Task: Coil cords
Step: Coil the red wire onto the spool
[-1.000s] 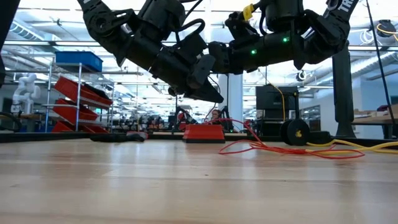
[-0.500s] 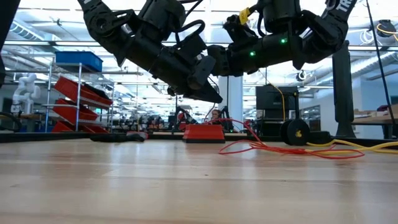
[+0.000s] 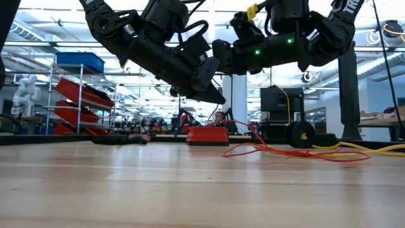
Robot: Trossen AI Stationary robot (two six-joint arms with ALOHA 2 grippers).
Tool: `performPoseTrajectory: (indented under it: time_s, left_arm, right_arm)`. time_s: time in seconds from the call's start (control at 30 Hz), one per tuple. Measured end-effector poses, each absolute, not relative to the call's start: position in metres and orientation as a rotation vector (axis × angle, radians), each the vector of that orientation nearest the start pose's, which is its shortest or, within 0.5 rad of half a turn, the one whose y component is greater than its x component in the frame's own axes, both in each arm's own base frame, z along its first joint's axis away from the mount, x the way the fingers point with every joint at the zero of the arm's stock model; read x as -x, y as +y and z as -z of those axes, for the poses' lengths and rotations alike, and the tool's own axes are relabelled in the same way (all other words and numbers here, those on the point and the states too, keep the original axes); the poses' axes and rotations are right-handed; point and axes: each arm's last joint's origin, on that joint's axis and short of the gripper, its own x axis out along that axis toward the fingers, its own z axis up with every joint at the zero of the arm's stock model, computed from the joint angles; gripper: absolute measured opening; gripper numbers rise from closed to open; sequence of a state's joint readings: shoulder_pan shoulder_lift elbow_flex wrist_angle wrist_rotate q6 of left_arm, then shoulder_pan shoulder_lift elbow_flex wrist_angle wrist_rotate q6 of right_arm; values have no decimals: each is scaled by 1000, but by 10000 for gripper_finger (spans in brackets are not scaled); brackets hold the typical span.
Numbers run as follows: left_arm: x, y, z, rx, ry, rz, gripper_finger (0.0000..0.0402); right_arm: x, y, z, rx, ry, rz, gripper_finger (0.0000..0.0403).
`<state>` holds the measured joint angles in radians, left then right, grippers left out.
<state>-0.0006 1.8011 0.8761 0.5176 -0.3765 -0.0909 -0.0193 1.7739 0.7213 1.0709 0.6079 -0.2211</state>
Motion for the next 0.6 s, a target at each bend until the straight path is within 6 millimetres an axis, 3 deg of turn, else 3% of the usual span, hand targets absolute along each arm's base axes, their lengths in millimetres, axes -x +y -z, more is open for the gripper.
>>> performPoseTrajectory:
  time_s: [0.6]
  left_arm:
    - [-363,10,-165,4,374,-387,0]
  right_arm:
    - [-332,-9,-206,230,-48,576,1]
